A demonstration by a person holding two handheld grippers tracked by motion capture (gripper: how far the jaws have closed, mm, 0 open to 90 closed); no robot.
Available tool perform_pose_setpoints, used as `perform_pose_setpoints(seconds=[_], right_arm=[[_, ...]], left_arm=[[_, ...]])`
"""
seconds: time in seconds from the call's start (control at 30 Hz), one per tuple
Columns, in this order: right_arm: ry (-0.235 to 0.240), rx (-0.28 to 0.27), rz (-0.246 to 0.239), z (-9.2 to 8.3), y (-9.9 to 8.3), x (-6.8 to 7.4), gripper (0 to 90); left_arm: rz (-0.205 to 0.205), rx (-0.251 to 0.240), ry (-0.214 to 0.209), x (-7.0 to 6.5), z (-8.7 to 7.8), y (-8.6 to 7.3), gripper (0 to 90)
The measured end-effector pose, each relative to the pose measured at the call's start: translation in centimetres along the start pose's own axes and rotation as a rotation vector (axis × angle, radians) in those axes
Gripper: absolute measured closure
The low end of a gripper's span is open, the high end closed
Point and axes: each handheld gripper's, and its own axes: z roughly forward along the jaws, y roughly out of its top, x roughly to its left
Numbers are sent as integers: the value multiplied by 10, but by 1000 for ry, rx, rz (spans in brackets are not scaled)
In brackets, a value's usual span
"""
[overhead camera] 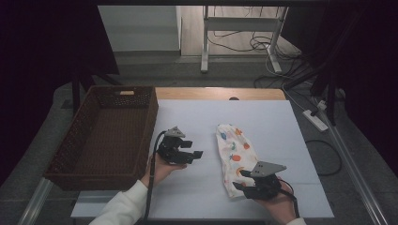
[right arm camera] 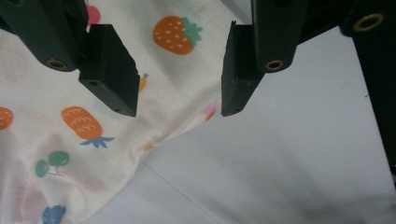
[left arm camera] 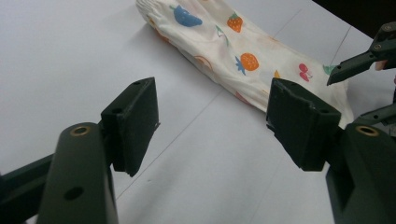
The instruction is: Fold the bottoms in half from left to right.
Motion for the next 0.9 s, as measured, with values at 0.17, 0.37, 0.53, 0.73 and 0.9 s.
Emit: perform_pose_setpoints(seconds=[0.17,0.37,0.53,0.73,0.9], right_arm=[[25,21,-39,4,3,8,462],[56,45,-71,12,6,15,449],[72,75,-91,17,7,20,431],[84,124,-114,24,6,23,411],[90,157,-130,28,5,24,406]], left_arm=[[1,-1,-1,-1,-1,0,327],[2,9,-4,-1,2,-1,328],[4,17,-5,-2,4,-2,328],[5,28,-7,-2,7,-3,327],[4,31,-8,-2,8,-3,328]])
